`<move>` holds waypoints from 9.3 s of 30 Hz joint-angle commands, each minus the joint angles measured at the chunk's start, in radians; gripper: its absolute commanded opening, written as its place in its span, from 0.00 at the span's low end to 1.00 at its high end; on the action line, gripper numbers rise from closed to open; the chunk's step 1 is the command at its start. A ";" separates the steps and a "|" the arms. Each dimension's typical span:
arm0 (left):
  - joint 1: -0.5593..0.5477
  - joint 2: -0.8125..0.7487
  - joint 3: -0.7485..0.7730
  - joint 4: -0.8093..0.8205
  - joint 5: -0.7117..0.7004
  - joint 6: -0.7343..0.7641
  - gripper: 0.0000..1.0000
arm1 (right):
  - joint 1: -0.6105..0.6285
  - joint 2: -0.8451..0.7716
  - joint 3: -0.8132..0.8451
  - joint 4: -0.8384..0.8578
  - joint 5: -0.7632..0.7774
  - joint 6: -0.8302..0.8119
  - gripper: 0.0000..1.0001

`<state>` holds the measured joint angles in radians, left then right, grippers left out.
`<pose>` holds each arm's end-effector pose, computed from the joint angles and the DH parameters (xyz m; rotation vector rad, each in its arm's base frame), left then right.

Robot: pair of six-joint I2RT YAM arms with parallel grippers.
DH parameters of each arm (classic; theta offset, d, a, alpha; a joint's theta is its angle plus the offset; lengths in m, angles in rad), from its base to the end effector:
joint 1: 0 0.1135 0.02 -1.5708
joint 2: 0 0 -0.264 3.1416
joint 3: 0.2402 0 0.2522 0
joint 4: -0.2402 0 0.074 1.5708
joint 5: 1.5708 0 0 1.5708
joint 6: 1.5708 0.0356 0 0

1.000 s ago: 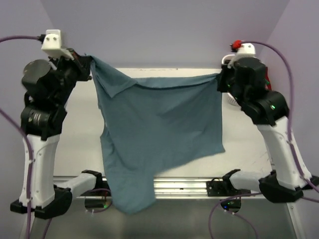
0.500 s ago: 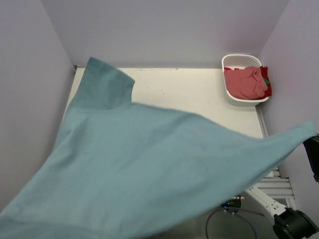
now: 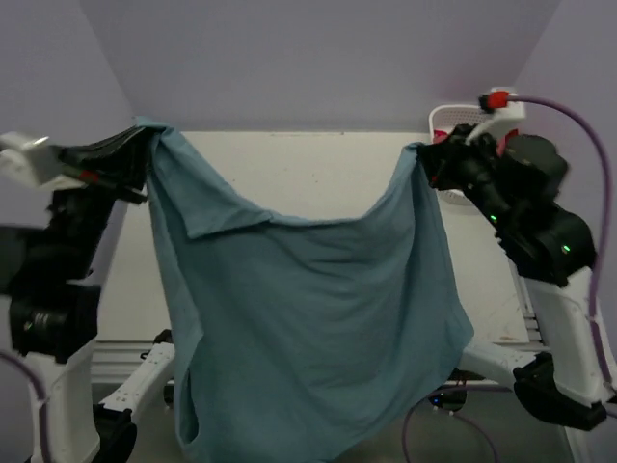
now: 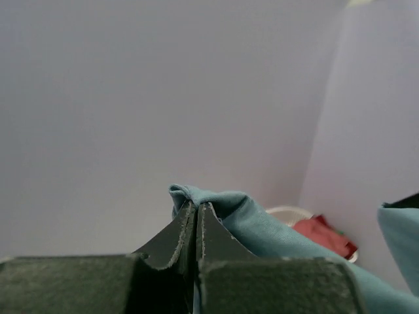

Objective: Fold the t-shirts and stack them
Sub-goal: Flatten the tshirt out, then fold the tshirt

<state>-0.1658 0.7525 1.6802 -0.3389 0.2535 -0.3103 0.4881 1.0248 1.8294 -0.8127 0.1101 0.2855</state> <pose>0.0147 -0.0115 0.5862 0.1639 1.0046 -0.5593 0.1069 0.0523 0.5563 -0.0748 1.6009 0.5171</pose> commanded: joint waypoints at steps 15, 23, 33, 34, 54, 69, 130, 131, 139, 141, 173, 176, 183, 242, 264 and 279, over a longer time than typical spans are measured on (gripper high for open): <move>0.123 0.755 -0.432 0.216 -0.583 0.011 0.00 | -0.220 0.786 -0.104 0.118 0.356 0.087 0.00; 0.213 0.924 -0.327 0.235 -0.556 0.027 0.00 | -0.313 0.946 0.020 0.185 0.338 0.087 0.00; 0.230 1.218 -0.050 0.367 -0.412 -0.047 0.09 | -0.335 1.352 0.511 0.158 0.349 0.190 0.00; 0.230 1.234 -0.021 0.374 -0.389 -0.061 0.24 | -0.335 1.383 0.612 0.153 0.318 0.188 0.24; 0.104 0.834 -0.488 0.218 -0.306 -0.122 0.12 | -0.322 0.735 -0.225 0.388 0.260 0.107 0.00; 0.104 1.079 -0.485 0.192 -0.399 -0.161 0.00 | -0.322 0.865 -0.280 0.323 0.073 0.100 0.00; 0.071 0.751 -0.391 -0.119 -0.209 -0.148 1.00 | -0.358 0.484 -0.490 0.385 0.057 0.130 0.85; 0.043 0.717 -0.430 -0.150 -0.209 -0.153 1.00 | -0.356 0.459 -0.511 0.336 0.062 0.132 0.85; -0.134 0.454 -0.807 -0.355 -0.194 -0.216 1.00 | -0.355 0.258 -0.663 0.175 0.090 0.152 0.85; -0.202 0.415 -0.821 -0.411 -0.223 -0.262 1.00 | -0.355 0.233 -0.677 0.141 0.080 0.156 0.85; -0.899 0.553 -0.906 -0.792 -0.264 -0.471 0.52 | -0.353 0.172 -0.756 0.096 0.085 0.172 0.85; -0.899 0.603 -0.925 -0.759 -0.258 -0.420 0.53 | -0.353 0.162 -0.757 0.096 0.094 0.173 0.85; -0.899 0.700 -0.973 -0.666 -0.212 -0.348 0.54 | -0.353 0.144 -0.772 0.099 0.109 0.172 0.85; -0.900 0.432 -0.783 -0.920 -0.388 -0.444 0.00 | -0.382 0.455 -0.996 0.147 0.364 0.494 0.56; -0.900 0.398 -0.752 -0.957 -0.443 -0.483 0.00 | -0.405 0.488 -1.072 0.202 0.289 0.500 0.00; -0.686 0.449 -0.703 -0.770 -0.723 -0.406 0.00 | -0.405 0.339 -0.940 0.139 0.270 0.431 0.00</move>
<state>-0.8982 1.1881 0.9150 -1.1915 -0.3477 -0.7536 0.0864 1.3483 0.8383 -0.6693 0.3817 0.7368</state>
